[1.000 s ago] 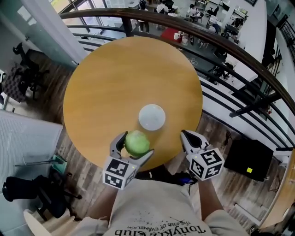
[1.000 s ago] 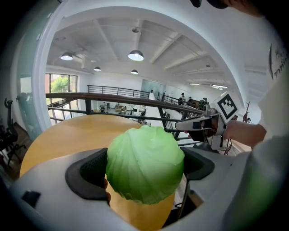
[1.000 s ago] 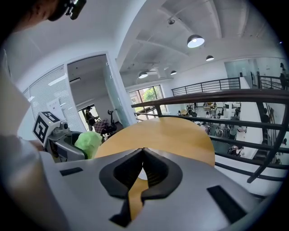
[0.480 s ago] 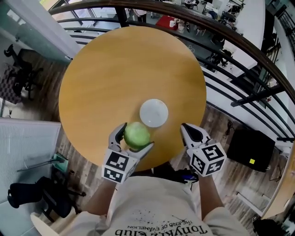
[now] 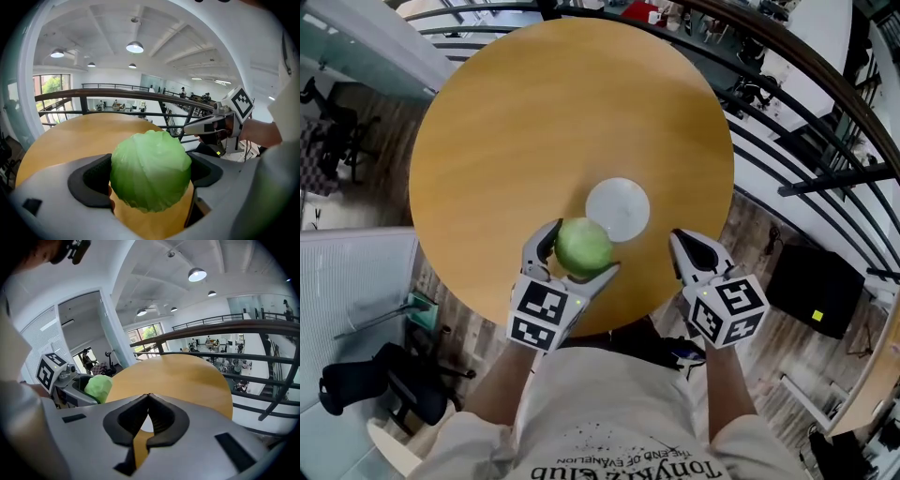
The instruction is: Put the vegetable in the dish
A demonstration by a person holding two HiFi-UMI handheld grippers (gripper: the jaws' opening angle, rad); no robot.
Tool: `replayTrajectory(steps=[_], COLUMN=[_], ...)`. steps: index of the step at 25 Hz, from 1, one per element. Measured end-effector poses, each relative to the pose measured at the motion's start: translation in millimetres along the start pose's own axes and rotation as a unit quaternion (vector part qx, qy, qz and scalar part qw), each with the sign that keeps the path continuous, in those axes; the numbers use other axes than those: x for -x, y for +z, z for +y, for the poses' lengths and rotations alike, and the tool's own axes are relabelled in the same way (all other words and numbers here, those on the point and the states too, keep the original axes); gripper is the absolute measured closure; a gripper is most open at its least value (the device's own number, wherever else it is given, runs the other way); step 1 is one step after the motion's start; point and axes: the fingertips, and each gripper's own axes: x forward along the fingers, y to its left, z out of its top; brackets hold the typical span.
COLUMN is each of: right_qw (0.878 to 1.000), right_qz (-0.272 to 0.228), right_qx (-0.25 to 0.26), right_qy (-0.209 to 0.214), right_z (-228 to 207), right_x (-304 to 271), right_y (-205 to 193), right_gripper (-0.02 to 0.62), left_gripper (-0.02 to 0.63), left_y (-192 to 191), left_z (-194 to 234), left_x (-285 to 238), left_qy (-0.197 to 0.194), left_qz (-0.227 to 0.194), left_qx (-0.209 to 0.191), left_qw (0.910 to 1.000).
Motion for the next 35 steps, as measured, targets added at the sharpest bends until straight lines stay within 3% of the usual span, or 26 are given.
replayTrajectory(steps=[21, 35], right_qw=[0.999, 0.998], right_qz=[0.022, 0.028], right_qx=[-0.030, -0.059], right_qy=[-0.007, -0.011], right_z=[-47, -65], right_x=[-44, -58], right_y=[-35, -46], right_gripper=[0.572, 0.571], left_gripper=[0.115, 0.115], left_y=[-27, -47], left_z=[16, 23], left_x=[-88, -141], left_qy=[-0.014, -0.010], left_qz=[0.060, 0.121], left_qx=[-0.016, -0.074], left_qw=[0.9980, 0.9898])
